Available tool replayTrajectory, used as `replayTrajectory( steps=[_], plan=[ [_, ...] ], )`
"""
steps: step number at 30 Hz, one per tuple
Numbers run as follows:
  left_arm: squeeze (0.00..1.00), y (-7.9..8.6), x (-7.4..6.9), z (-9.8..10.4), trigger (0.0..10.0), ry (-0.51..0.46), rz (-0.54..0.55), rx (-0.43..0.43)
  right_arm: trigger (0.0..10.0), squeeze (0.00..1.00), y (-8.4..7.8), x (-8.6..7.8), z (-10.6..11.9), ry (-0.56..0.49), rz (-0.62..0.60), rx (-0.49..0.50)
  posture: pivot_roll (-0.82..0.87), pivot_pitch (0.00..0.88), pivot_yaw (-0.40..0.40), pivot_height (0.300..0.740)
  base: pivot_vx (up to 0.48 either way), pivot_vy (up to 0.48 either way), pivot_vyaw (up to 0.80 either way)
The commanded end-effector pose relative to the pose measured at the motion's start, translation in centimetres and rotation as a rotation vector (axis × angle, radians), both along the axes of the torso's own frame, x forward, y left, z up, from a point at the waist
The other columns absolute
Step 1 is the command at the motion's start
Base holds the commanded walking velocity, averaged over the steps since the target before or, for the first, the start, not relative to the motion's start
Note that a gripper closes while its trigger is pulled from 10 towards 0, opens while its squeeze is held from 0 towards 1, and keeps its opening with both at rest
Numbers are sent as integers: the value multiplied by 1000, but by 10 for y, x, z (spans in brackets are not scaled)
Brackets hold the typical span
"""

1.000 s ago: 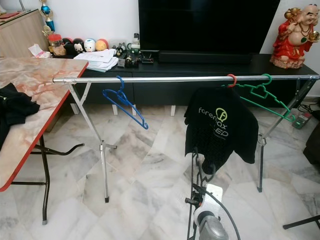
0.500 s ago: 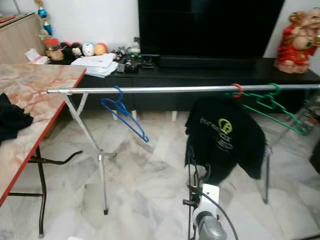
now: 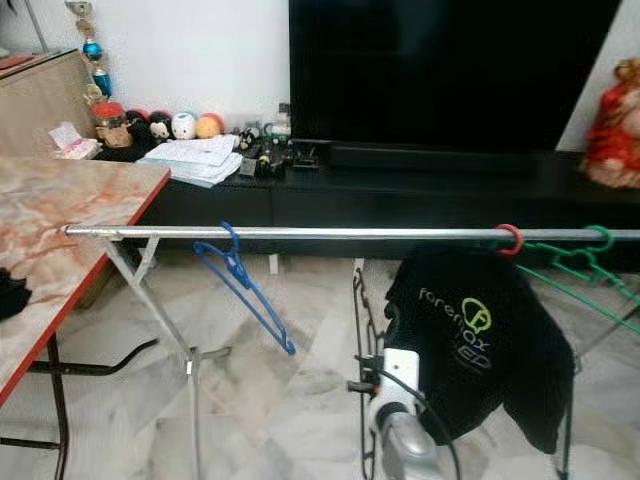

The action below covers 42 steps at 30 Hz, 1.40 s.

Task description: Hang hanger

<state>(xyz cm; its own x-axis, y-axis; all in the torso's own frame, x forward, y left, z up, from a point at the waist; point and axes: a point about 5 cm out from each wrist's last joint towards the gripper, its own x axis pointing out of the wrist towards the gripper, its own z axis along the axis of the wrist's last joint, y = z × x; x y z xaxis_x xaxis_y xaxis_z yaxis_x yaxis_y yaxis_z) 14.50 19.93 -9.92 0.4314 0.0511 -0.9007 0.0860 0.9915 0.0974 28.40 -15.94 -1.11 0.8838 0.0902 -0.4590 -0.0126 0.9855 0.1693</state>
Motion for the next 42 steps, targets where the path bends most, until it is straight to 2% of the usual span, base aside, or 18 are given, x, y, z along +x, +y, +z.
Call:
replayTrajectory(
  steps=[1,8,16,20,24,25,27,29,32,37,42],
  plan=[
    [0,-4,3,1,10000,-17,-5,-7,10000,0,-5,-1,-1,9,-18,-4,39,0,-12,740,356,0,0],
    [0,-3,3,1,10000,-14,-1,-1,10000,0,-5,0,0,-2,-37,-16,42,0,-7,740,39,0,0],
    [0,-1,5,2,10000,-16,-17,-8,10000,0,-9,10,12,-67,-64,-32,46,6,-2,740,0,0,0],
    [0,0,6,2,10000,-15,-19,-8,10000,0,-15,22,26,-128,-114,-34,48,7,4,740,0,0,0],
    [0,0,6,2,10000,-13,-23,-7,10000,0,-15,35,40,-160,-89,-33,49,7,5,740,0,0,0],
    [0,0,6,2,10000,-13,-23,-8,10000,0,-15,36,41,-162,-84,-37,49,7,5,740,0,0,0],
    [0,0,6,2,10000,-15,-22,-9,10000,0,-15,42,43,-114,-38,-118,53,7,5,740,0,0,0],
    [0,0,7,3,10000,-15,-24,-10,10000,0,-15,46,47,-120,-22,-129,54,6,5,740,0,0,0],
    [0,0,7,3,10000,-18,-25,-13,10000,0,-19,52,53,-95,-11,-197,63,7,4,740,0,0,0],
    [0,0,8,3,10000,-21,-29,-13,10000,0,-24,65,67,-69,-36,-234,72,7,5,740,0,0,0],
    [0,0,8,3,10000,-21,-36,-10,10000,0,-20,75,79,-67,-34,-235,76,8,7,740,0,0,0]
  ],
)
